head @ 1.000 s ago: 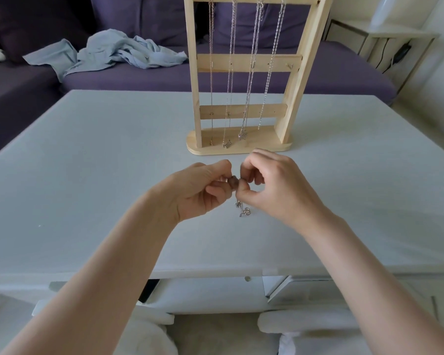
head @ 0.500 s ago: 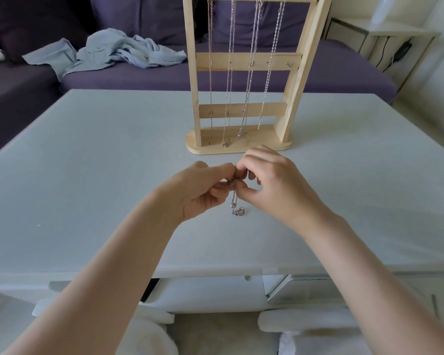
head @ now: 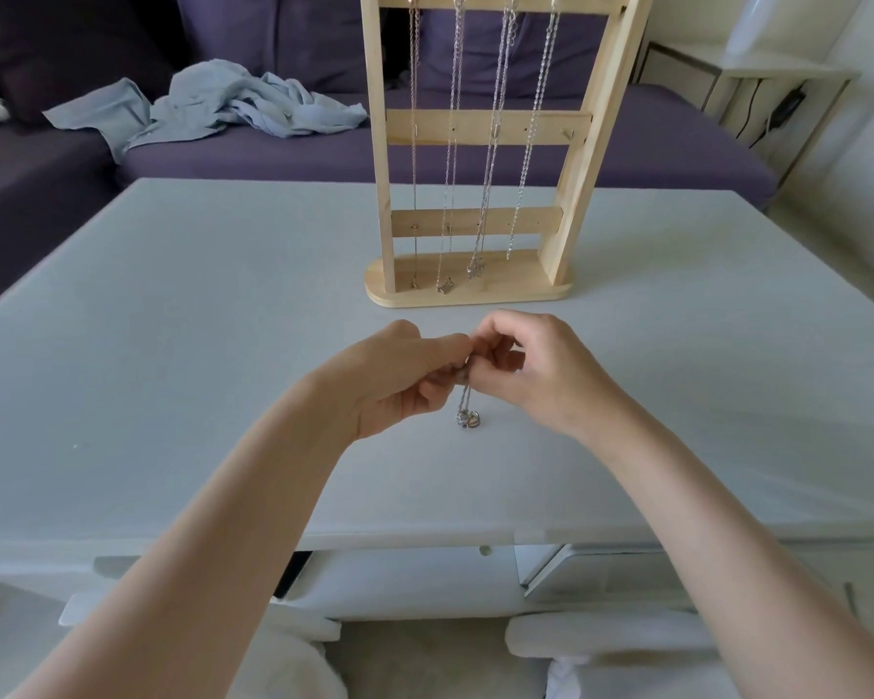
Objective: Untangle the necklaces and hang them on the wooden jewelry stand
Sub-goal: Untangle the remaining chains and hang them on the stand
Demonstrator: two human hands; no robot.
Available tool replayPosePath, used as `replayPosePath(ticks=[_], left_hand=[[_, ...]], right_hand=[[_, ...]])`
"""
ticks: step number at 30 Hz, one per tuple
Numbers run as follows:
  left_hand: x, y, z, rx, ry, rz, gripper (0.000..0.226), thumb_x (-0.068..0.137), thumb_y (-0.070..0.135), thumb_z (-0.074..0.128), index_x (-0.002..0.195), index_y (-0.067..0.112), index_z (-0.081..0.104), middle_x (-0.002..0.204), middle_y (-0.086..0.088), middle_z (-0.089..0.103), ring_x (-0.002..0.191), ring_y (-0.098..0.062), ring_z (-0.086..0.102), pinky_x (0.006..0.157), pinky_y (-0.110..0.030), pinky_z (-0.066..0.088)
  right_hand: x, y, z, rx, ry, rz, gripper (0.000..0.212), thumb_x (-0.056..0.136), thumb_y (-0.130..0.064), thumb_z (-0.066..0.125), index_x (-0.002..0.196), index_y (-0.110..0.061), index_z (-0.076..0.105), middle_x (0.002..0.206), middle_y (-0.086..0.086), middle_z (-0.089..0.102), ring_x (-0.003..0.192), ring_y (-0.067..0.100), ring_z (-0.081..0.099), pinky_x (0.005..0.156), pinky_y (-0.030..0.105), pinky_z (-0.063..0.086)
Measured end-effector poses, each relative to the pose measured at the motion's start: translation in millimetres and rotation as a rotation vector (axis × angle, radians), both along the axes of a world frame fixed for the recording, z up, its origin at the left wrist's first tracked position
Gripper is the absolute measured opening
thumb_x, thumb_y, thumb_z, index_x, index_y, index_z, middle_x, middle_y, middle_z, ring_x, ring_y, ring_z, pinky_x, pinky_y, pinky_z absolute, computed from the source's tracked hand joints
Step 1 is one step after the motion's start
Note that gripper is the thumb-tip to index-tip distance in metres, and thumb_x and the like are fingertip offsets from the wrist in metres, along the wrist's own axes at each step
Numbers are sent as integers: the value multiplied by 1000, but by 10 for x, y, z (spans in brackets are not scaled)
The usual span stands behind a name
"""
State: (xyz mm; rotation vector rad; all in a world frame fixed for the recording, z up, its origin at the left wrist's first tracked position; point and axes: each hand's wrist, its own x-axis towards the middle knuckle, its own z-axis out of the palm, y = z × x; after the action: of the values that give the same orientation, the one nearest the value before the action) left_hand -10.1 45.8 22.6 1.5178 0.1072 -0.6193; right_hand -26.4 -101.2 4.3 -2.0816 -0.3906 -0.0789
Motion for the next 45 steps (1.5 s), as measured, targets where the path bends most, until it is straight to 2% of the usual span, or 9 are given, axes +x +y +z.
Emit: replayPosePath(ticks=[5, 8, 12, 18, 26, 30, 33, 39, 45], left_hand=[[0, 39, 11, 10, -58, 76, 20, 89, 1, 51, 70, 6, 49, 72, -8, 51, 43, -6, 37, 38, -11, 34], [-17, 11, 20, 143, -345, 41, 12, 88, 2, 56, 82, 12, 60, 73, 0, 56, 55, -3, 50, 47, -13, 43], [-34, 10, 22, 214, -746, -15, 28, 85, -4, 59, 82, 23, 65, 77, 7, 65, 64, 1, 61, 51, -17, 50], [-39, 16, -27, 322, -950, -9, 19, 81, -3, 65, 80, 16, 67, 71, 13, 66, 64, -3, 64, 56, -16, 52], [-22, 38, -70, 448, -1142, -55, 9, 76, -2, 71, 80, 5, 68, 69, 20, 60, 59, 14, 56, 61, -4, 43], [-3, 52, -114, 509, -1241, -76, 8, 74, 1, 70, 76, 8, 66, 69, 17, 59, 65, 11, 57, 59, -5, 43], [-2, 59, -134, 538, -1276, -124, 9, 75, 2, 68, 75, 9, 61, 72, 17, 56, 70, -1, 59, 57, -6, 41], [16, 89, -159, 580, -1265, -213, 11, 81, 6, 68, 79, 12, 59, 77, 18, 51, 69, -6, 61, 59, -14, 47], [0, 73, -198, 606, -1164, -240, 11, 80, 6, 68, 76, 13, 60, 74, 17, 55, 64, -3, 59, 59, -11, 45]], right_hand=[[25, -80, 70, 216, 132, -34, 25, 86, 2, 56, 67, -15, 55, 53, -14, 53, 51, 6, 46, 58, 15, 39], [21, -69, 69, 338, 217, 2, 23, 91, 1, 52, 71, -11, 57, 60, -7, 52, 54, 10, 47, 61, 20, 42], [40, -74, 76, 503, 301, 10, 22, 92, 1, 48, 73, -3, 59, 61, 2, 47, 55, 11, 45, 56, 22, 42], [52, -90, 61, 612, 373, 13, 26, 92, 1, 45, 69, -4, 56, 62, 4, 47, 56, 13, 45, 55, 23, 42], [52, -75, 74, 545, 411, 17, 28, 91, 2, 43, 66, -6, 53, 53, 0, 48, 52, 13, 44, 57, 25, 40], [61, -75, 81, 405, 382, -8, 19, 89, 0, 47, 72, -3, 55, 58, 5, 46, 55, 15, 43, 58, 24, 38], [62, -88, 104, 292, 363, -37, 18, 88, -2, 51, 70, -3, 57, 61, 4, 48, 57, 14, 43, 58, 21, 38], [50, -168, 139, 213, 385, 26, 14, 86, -5, 61, 72, -6, 65, 60, -1, 57, 55, 8, 49, 57, 19, 40], [62, -202, 111, 128, 349, 29, 14, 81, 0, 66, 74, -13, 68, 58, -9, 61, 51, 2, 49, 54, 15, 40]])
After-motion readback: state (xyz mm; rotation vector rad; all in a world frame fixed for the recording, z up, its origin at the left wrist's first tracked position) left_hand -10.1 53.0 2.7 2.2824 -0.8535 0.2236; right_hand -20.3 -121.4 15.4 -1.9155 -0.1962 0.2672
